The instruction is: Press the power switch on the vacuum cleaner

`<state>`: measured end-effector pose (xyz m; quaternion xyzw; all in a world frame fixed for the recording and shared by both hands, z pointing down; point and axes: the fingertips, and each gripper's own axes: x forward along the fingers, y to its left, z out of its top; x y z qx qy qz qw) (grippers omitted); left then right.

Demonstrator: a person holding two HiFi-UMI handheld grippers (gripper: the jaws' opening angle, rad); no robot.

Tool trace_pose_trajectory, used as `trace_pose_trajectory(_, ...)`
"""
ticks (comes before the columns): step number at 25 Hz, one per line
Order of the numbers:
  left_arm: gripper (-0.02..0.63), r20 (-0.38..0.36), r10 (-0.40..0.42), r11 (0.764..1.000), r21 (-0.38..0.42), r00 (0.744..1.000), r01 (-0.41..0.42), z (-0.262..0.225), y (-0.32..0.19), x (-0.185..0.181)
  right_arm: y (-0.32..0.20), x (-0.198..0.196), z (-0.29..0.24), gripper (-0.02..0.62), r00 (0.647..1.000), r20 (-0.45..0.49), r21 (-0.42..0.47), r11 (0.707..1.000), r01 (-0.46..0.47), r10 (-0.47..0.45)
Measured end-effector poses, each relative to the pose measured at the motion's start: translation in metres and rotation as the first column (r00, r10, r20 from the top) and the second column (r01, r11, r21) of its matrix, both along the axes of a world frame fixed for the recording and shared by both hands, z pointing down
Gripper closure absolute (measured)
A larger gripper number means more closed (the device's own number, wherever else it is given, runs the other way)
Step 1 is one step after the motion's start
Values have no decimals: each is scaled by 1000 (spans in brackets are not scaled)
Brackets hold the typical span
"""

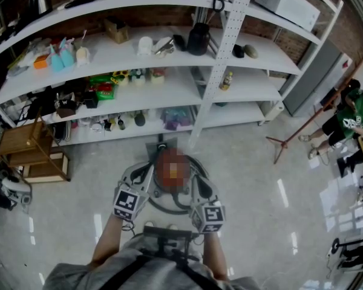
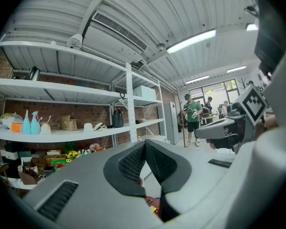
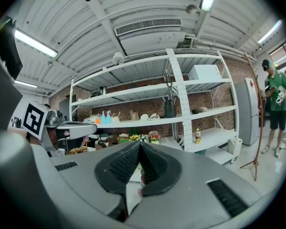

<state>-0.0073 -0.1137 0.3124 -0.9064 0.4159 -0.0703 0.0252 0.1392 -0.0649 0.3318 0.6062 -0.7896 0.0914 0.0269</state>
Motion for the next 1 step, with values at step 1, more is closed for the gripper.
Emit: trace_pose_trajectory(1, 598, -1, -1, 1000, -2, 1000, 1, 0, 1, 0, 1, 0, 0, 585, 1000, -1, -2, 1000, 1, -1)
